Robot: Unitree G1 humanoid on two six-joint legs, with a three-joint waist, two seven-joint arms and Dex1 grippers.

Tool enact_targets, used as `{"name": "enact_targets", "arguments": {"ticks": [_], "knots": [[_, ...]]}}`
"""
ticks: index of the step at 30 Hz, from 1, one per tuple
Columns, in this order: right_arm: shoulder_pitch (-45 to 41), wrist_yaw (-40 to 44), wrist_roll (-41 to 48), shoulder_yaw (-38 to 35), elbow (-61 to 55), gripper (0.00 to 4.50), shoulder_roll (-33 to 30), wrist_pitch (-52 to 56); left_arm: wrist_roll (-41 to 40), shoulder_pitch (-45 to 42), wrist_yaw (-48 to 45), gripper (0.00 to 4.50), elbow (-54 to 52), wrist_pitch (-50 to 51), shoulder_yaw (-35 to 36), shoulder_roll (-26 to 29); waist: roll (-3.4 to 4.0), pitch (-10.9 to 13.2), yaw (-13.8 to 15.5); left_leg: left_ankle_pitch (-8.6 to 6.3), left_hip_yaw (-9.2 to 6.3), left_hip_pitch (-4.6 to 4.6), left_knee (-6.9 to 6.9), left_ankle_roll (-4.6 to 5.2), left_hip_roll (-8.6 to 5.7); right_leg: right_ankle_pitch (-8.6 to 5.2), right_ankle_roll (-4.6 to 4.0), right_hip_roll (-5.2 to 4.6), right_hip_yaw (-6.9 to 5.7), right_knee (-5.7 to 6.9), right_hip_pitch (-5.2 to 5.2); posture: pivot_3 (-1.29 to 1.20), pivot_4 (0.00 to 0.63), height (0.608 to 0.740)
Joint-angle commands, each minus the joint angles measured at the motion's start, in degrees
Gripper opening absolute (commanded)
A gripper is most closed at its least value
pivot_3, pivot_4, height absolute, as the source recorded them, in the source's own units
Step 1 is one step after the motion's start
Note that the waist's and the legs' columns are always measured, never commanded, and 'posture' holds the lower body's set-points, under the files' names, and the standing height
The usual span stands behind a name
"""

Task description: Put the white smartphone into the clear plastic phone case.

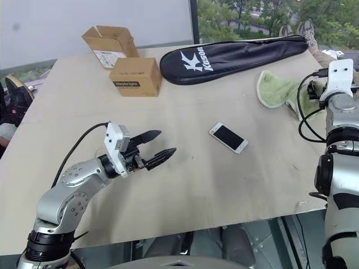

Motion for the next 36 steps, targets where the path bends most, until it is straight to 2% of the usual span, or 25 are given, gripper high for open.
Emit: {"name": "enact_targets", "arguments": {"ticks": [1, 8, 14, 16, 18, 20, 22, 29, 32, 36], "knots": [[-3.15, 1.34, 2.48, -2.75, -3.09, 4.42, -0.66, -4.76, 0.13, -0.41, -0.50, 4.50, -0.32, -1.21, 0.49, -0.01, 0.00, 0.00, -0.01, 0.00, 0.00, 0.00, 0.00, 0.00, 0.00, 0.00, 0.00, 0.00, 0.00, 0.00, 0.00, 0.00, 0.150, 0.740], [-6.28, 11.02, 6.06, -5.28, -3.49, 4.42, -0.64, -7.24, 0.23, 0.09, -0.65, 4.50, -0.21, -1.49, 1.00, -0.08, 0.01, 0.01, 0.00, 0.00, 0.03, 0.01, -0.01, 0.00, 0.03, 0.01, 0.01, 0.03, 0.05, 0.00, -0.02, 0.00, 0.150, 0.740], [-5.95, 18.14, 8.59, -6.36, -4.76, 4.42, -0.67, -7.13, 0.27, 0.60, -1.24, 4.50, 0.18, -1.93, 1.89, 0.40, 0.01, 0.01, 0.11, 0.00, 0.02, -0.01, -0.01, 0.00, 0.03, 0.01, 0.01, 0.02, 0.03, 0.00, -0.02, 0.00, 0.150, 0.740], [-5.79, 22.79, 10.18, -6.95, -5.60, 4.42, -0.35, -7.54, 0.49, 1.10, -1.76, 4.50, 0.60, -2.33, 2.67, 1.09, 0.01, 0.01, 0.06, 0.00, 0.01, 0.00, -0.01, 0.00, 0.03, 0.01, 0.01, 0.02, 0.03, 0.00, -0.03, 0.00, 0.150, 0.740], [-3.16, 38.35, 14.31, -6.09, -10.91, 4.42, 1.27, -2.74, 0.28, 2.32, -3.15, 4.50, 1.70, -2.84, 5.27, 2.96, 0.02, 0.01, -0.22, -0.01, 0.03, 0.00, -0.03, 0.00, 0.04, 0.01, 0.01, 0.02, 0.07, 0.00, -0.04, 0.00, 0.150, 0.740], [1.08, 48.93, 16.84, -4.21, -17.69, 4.42, 2.36, 1.03, 0.33, 3.40, -5.27, 4.50, 3.02, -3.84, 7.13, 4.90, 0.02, 0.01, -0.30, -0.01, 0.07, 0.03, -0.04, 0.01, 0.16, 0.02, -0.01, 0.09, 0.10, 0.00, -0.05, 0.00, 0.150, 0.740], [9.20, 56.38, 19.67, -0.82, -30.07, 4.42, 3.34, 6.28, 0.87, 4.72, -9.87, 4.50, 5.94, -6.07, 9.12, 8.14, -0.04, -0.03, -0.18, -0.02, -0.10, 0.01, -0.02, 0.00, 0.23, 0.03, -0.02, 0.02, -0.08, 0.00, -0.03, 0.00, 0.150, 0.740], [29.36, 64.63, 25.48, 6.02, -60.30, 4.42, 3.67, 17.90, 2.84, 5.38, -26.89, 4.50, 17.36, -11.71, 10.81, 19.82, 0.22, 0.11, 0.77, -0.02, -0.40, -0.21, 0.06, -0.02, 0.05, 0.03, -0.03, -0.29, -0.40, 0.04, -0.15, 0.00, 0.150, 0.740], [33.89, 65.13, 27.15, 7.01, -67.16, 4.42, 3.14, 20.85, 5.69, 4.70, -32.47, 4.50, 23.16, -15.98, 10.02, 24.08, 0.24, 0.13, 0.75, -0.02, -0.37, -0.16, 0.05, -0.01, 0.03, 0.03, -0.03, -0.30, -0.37, 0.03, -0.13, 0.00, 0.150, 0.740], [36.58, 63.92, 28.18, 6.93, -71.37, 4.42, 3.14, 22.67, 9.83, 1.71, -35.44, 4.50, 32.34, -21.50, 9.12, 26.49, 0.24, 0.13, 0.66, -0.02, -0.38, -0.13, 0.04, -0.01, 0.04, 0.04, -0.04, -0.30, -0.38, 0.04, -0.12, 0.00, 0.150, 0.740]]}}
